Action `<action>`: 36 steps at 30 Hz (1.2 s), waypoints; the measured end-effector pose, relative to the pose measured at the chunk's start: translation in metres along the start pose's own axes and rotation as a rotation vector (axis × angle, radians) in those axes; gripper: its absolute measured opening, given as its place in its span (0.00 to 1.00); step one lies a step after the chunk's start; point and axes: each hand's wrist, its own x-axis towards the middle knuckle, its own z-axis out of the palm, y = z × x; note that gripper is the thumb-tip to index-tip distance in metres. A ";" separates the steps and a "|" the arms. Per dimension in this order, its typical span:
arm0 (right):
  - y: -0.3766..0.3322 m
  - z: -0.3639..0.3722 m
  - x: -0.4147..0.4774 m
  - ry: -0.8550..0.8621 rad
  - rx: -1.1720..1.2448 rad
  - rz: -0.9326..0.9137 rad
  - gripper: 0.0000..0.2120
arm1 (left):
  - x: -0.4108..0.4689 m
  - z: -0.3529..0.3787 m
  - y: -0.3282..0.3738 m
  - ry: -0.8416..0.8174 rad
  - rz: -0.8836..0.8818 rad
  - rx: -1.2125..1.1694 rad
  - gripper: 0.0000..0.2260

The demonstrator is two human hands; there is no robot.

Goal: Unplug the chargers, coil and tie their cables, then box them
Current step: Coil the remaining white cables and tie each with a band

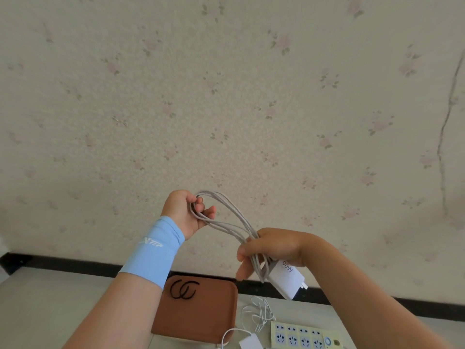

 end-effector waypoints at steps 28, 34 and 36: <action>0.009 -0.021 -0.011 0.131 -0.209 -0.080 0.02 | -0.015 0.013 -0.033 -0.542 0.268 1.487 0.07; 0.006 -0.018 -0.007 0.143 -0.238 -0.077 0.03 | -0.018 0.000 -0.019 -0.594 0.168 1.220 0.15; 0.004 -0.013 -0.004 0.124 -0.243 -0.083 0.04 | -0.016 0.000 -0.020 -0.564 0.150 1.056 0.15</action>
